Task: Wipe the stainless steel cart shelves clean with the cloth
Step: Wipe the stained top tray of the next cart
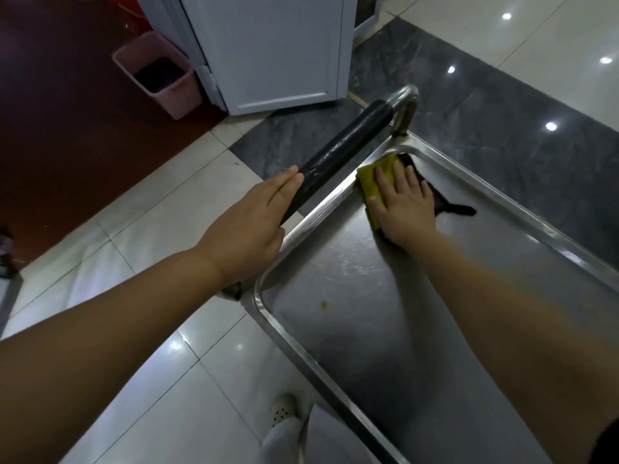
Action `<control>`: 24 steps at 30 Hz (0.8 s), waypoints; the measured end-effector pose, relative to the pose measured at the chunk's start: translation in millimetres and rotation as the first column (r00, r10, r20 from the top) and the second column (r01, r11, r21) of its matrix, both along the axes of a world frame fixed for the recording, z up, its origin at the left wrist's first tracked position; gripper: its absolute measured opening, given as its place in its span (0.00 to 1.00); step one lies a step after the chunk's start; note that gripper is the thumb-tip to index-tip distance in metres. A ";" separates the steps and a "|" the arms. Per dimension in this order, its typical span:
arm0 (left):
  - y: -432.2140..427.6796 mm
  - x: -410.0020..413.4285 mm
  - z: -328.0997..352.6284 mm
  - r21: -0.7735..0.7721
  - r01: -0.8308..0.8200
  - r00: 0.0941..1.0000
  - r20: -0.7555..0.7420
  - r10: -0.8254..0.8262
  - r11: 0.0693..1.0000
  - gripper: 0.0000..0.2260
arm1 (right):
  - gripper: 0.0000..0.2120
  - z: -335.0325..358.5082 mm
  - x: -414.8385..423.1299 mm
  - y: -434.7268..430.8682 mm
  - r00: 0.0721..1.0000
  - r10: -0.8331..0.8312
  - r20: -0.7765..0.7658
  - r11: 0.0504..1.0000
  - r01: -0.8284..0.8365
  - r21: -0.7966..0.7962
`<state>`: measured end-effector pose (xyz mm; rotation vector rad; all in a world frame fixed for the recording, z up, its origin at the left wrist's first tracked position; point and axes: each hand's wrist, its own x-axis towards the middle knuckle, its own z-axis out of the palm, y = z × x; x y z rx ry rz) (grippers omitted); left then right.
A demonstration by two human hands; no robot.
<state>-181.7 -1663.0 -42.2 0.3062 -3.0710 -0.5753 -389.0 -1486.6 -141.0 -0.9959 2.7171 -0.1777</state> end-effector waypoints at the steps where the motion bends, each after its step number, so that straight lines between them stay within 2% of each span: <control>1: 0.2 0.2 0.0 0.000 0.002 1.000 -0.004 -0.002 1.000 0.33 | 0.31 0.1 18.9 0.3 0.999 0.039 0.001 0.999 -0.039 0.006; 3: 0.1 0.9 -0.1 -0.003 0.007 1.000 -0.014 -0.007 1.000 0.34 | 0.33 1.4 59.6 -1.7 0.992 0.125 0.019 0.992 -0.125 0.015; 6: -0.3 2.1 1.1 -0.010 0.019 1.000 -0.018 -0.019 1.000 0.33 | 0.30 2.3 122.0 -5.6 0.970 0.242 -0.016 0.970 -0.242 -0.013; 8: -0.5 2.5 2.1 -0.018 0.025 1.000 -0.013 -0.026 1.000 0.33 | 0.29 2.1 158.0 -9.0 0.967 0.253 -0.041 0.963 -0.256 -0.085; 12: 0.5 3.1 4.3 -0.016 0.024 1.000 -0.006 -0.024 1.000 0.33 | 0.27 -4.9 212.9 -12.6 0.957 0.286 0.039 0.953 -0.281 -0.112; 16: 0.8 6.2 7.2 -0.017 0.035 0.999 0.004 -0.035 0.999 0.33 | 0.27 -2.0 222.9 -8.5 0.955 0.285 0.086 0.953 -0.274 -0.126; 19: 1.1 7.5 9.4 -0.005 0.052 0.999 -0.009 -0.052 0.999 0.33 | 0.30 -0.2 208.7 9.5 0.982 0.175 0.075 0.976 -0.162 -0.145; 22: -1.4 9.4 9.2 0.018 0.066 0.998 -0.024 -0.065 0.998 0.33 | 0.29 -0.7 184.8 42.5 0.993 -0.111 0.044 0.990 0.114 -0.088; 24: -4.0 10.5 8.8 0.032 0.081 0.996 -0.034 -0.080 0.996 0.33 | 0.30 2.7 175.2 67.5 0.952 -0.299 0.070 0.954 0.299 0.004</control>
